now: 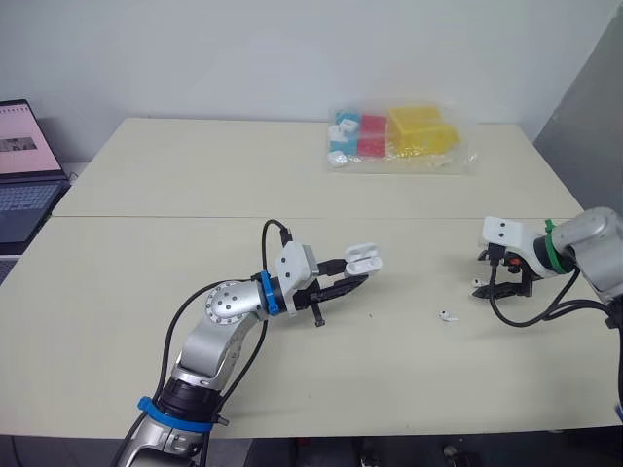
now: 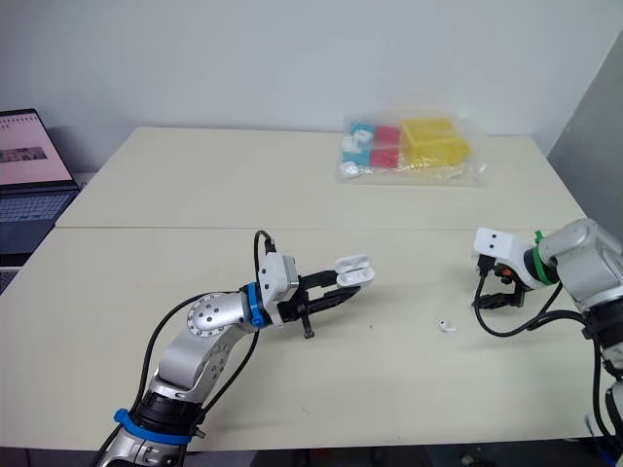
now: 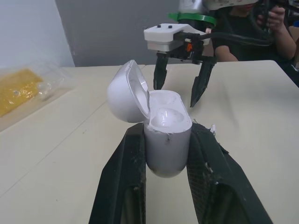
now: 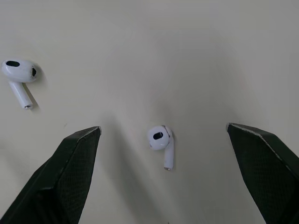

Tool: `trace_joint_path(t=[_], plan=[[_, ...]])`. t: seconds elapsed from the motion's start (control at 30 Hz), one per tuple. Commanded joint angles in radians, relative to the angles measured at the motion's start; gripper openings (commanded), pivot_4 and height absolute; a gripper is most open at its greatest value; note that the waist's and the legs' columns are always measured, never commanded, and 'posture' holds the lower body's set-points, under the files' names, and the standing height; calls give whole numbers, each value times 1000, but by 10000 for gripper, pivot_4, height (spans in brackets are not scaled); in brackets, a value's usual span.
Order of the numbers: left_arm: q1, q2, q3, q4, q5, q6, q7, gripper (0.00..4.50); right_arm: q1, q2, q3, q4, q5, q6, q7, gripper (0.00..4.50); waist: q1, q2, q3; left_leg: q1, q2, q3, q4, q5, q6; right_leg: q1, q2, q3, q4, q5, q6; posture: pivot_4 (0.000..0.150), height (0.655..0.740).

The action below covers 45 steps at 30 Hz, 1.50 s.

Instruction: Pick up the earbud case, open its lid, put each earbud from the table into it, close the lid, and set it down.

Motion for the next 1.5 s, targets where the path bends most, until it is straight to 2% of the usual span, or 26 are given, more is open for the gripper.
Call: trace_joint_path(t=[0.03,0.23,0.67,0.77,1.1,1.23,1.5], plan=[[-4,-5,-6,-39,1,-18,9,7926,-39,2,13,70,-47,-65,56,45000,2,0,0,0,0,0,0,0,0,0,0,0,0,0,0,1500,7354],[1,-5,-8,-42,6,-22,14,7926,-75,40,10,178,-89,-128,76,45000,3,0,0,-1,0,1,0,0,0,0,-1,1,0,0,0,1500,7354],[2,-1,-17,-40,10,-31,16,7926,-108,92,-1,249,-123,-177,87,45000,1,0,0,0,0,1,0,0,0,0,0,1,0,0,0,1500,7354],[7,2,-18,-41,11,-33,15,7926,-104,100,-2,248,-130,-179,86,39119,1,1,0,0,0,1,0,0,0,0,0,1,0,0,0,1500,7354],[11,4,-23,-40,14,-38,13,7926,-69,92,-11,202,-139,-171,108,4094,2,1,0,0,0,1,0,0,0,0,-1,1,0,2,-3,1500,7354],[14,7,-22,-43,14,-37,11,7926,-22,57,-27,100,-116,-157,150,3890,4,1,0,0,0,0,0,0,0,0,-1,0,0,1,-2,1500,7354],[35,14,-25,-64,11,-30,18,7926,225,-108,-79,-291,-40,-94,206,3890,7,1,0,0,0,0,0,0,0,0,-1,0,0,0,0,1500,7354]])
